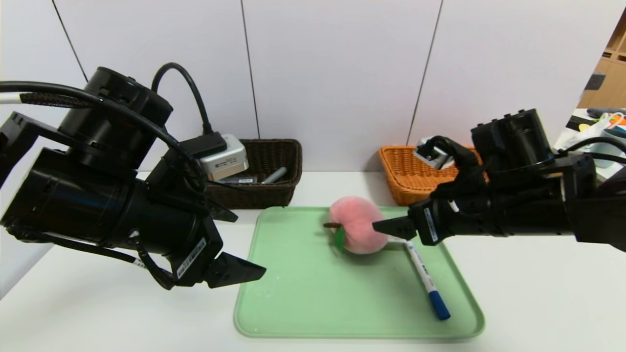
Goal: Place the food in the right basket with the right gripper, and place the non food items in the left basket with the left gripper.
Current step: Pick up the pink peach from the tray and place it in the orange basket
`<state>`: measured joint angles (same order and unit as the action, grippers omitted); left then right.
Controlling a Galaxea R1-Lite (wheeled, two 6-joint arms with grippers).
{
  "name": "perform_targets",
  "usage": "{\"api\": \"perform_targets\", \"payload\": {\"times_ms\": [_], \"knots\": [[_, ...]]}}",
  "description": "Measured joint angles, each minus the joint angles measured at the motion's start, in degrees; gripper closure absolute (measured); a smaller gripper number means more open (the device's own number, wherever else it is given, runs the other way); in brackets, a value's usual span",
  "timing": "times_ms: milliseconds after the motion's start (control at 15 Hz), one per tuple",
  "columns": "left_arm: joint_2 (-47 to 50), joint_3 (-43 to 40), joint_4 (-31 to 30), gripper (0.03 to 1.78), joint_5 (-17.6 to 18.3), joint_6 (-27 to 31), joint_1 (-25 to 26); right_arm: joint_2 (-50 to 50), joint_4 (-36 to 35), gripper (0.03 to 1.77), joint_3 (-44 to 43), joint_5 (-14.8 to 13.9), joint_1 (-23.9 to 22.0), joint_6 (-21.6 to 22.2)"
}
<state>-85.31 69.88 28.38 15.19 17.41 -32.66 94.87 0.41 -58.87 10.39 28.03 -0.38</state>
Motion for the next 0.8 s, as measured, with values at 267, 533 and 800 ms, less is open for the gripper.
{"api": "perform_targets", "payload": {"times_ms": [267, 533, 800], "knots": [[0.2, -0.7, 0.0, 0.12, 0.1, 0.0, -0.4, 6.3, -0.1, 0.09, -4.9, -3.3, 1.2, 0.7], [0.2, -0.9, -0.1, 0.12, 0.1, 0.0, -0.7, 12.9, -0.1, 0.09, -9.2, -6.6, 2.1, 1.2], [-0.1, -0.8, -0.1, 0.12, 0.1, -0.1, -0.7, 17.7, -0.3, 0.09, -12.3, -6.8, 2.8, 1.7]]}}
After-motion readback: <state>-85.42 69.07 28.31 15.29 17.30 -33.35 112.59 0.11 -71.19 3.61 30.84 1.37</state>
